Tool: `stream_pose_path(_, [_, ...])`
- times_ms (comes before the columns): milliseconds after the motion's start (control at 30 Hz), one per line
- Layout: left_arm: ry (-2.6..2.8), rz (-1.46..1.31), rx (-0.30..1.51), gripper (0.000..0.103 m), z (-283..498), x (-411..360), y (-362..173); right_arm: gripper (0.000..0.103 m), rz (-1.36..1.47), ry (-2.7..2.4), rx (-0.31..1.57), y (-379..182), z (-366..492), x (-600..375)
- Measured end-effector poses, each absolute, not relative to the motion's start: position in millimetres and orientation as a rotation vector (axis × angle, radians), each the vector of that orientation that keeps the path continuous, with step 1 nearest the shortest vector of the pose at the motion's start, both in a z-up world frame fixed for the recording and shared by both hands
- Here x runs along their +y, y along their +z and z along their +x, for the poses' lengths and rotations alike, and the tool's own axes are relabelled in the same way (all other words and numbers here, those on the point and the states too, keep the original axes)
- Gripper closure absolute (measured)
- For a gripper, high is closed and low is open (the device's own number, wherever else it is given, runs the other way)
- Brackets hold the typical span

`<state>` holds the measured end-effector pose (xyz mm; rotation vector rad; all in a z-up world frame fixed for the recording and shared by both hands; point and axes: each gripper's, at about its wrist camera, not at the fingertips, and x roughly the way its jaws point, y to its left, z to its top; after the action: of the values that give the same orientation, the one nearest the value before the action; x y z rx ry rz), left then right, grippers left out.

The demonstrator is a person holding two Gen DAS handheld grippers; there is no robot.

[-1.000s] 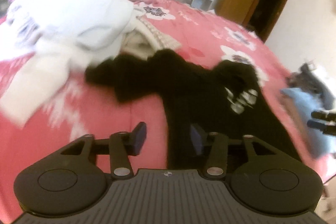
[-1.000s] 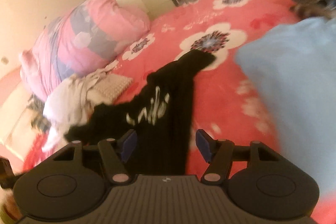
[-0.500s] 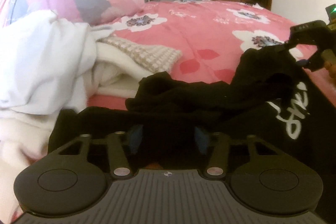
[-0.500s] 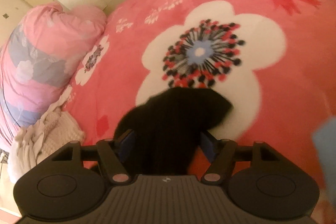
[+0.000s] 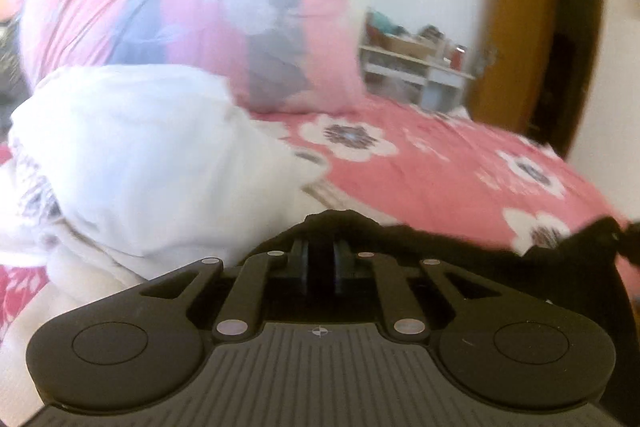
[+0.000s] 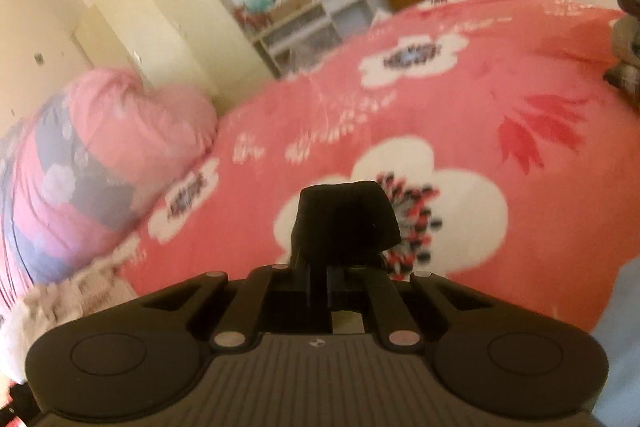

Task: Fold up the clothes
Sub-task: 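Release the shirt with both grippers and regrasp its hem edge, then close both grippers on the hem edge of the black Smile shirt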

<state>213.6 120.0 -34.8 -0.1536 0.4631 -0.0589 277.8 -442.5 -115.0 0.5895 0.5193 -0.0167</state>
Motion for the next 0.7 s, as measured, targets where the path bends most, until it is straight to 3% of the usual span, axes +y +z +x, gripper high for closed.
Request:
stream_pose_path(100, [0.009,-0.098,0.458,0.093,221.3,116.3,-45.5,0.095,0.581,-0.04,0.489,-120.5,287.9,-448.1])
stream_pose_path(200, [0.054,-0.025,0.55,0.092,237.1,109.7,-72.3,0.095,0.522,-0.114,0.574,-150.3,311.1,-450.3])
stream_pose_path(300, [0.04,-0.018,0.635,0.086,244.4,108.4,-85.1,0.092,0.488,-0.13,0.694,-175.5,327.2,-455.0])
stream_pose_path(333, [0.03,-0.007,0.636,0.08,241.0,106.6,-82.6,0.089,0.469,-0.136,0.709,-170.1,327.3,-454.1])
stream_pose_path(367, [0.017,0.001,0.636,0.068,237.4,105.4,-77.6,0.076,0.45,-0.143,0.724,-163.4,327.1,-453.1])
stream_pose_path(400, [0.003,0.008,0.636,0.062,233.8,104.3,-72.3,0.051,0.428,-0.162,0.735,-154.6,325.9,-451.7])
stream_pose_path(467, [-0.011,0.013,0.629,0.044,226.1,104.4,-58.7,0.028,0.364,-0.22,0.728,-135.1,317.2,-448.2])
stream_pose_path(500, [-0.018,0.017,0.623,0.04,221.2,105.1,-51.7,0.023,0.332,-0.239,0.723,-125.3,311.2,-446.8])
stream_pose_path(567, [-0.034,0.022,0.613,0.023,212.5,107.5,-39.0,0.018,0.3,-0.238,0.744,-108.1,300.6,-442.1])
stream_pose_path(700, [-0.067,0.037,0.618,0.012,195.8,113.9,-25.8,0.013,0.274,-0.215,0.775,-73.5,266.8,-433.3])
